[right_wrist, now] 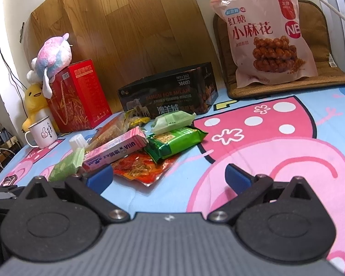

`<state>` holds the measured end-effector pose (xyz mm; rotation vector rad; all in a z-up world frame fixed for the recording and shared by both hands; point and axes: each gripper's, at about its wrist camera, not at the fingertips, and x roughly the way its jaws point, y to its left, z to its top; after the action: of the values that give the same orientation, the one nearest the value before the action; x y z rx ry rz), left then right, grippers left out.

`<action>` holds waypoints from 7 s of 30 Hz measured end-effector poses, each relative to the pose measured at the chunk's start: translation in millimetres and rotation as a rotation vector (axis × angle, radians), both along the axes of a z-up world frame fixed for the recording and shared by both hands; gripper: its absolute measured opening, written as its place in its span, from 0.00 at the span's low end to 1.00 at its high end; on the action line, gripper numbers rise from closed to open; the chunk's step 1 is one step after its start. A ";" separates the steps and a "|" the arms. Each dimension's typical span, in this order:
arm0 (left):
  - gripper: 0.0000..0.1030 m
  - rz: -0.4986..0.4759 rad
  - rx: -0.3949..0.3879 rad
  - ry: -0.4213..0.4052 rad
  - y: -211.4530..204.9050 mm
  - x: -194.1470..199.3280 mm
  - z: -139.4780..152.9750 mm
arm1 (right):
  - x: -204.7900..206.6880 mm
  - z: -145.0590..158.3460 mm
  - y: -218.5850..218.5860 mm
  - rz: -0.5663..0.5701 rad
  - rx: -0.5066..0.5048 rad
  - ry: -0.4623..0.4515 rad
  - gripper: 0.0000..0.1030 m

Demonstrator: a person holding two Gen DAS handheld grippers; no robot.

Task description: Organize snacks

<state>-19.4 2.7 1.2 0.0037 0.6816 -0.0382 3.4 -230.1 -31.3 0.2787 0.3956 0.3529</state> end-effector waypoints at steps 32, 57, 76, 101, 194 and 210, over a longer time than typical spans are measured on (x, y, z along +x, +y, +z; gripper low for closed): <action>0.56 -0.004 -0.565 0.009 123.6 25.6 11.7 | 51.7 40.5 111.7 0.509 -0.220 -0.007 0.35; 0.53 -0.158 -0.563 0.015 81.2 -2.2 8.7 | 0.0 16.1 76.4 0.549 -0.049 0.102 0.36; 0.67 -0.166 -0.584 0.051 84.8 1.0 8.1 | -5.0 4.4 59.8 0.521 -0.032 0.084 0.63; 0.47 -0.194 -0.563 0.022 72.7 6.4 -2.3 | -19.4 4.1 107.9 0.526 -0.379 -0.102 0.56; 0.47 -0.272 -0.533 -0.007 63.0 0.7 0.9 | -20.5 2.9 81.5 0.458 -0.217 -0.042 0.34; 0.47 -0.313 -0.503 -0.060 33.7 37.2 77.8 | -6.9 52.6 46.9 0.397 -0.111 -0.145 0.34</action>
<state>17.9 36.4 79.0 -0.3709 0.5915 -0.5078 -3.5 -183.2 21.2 0.0629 0.3245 0.7342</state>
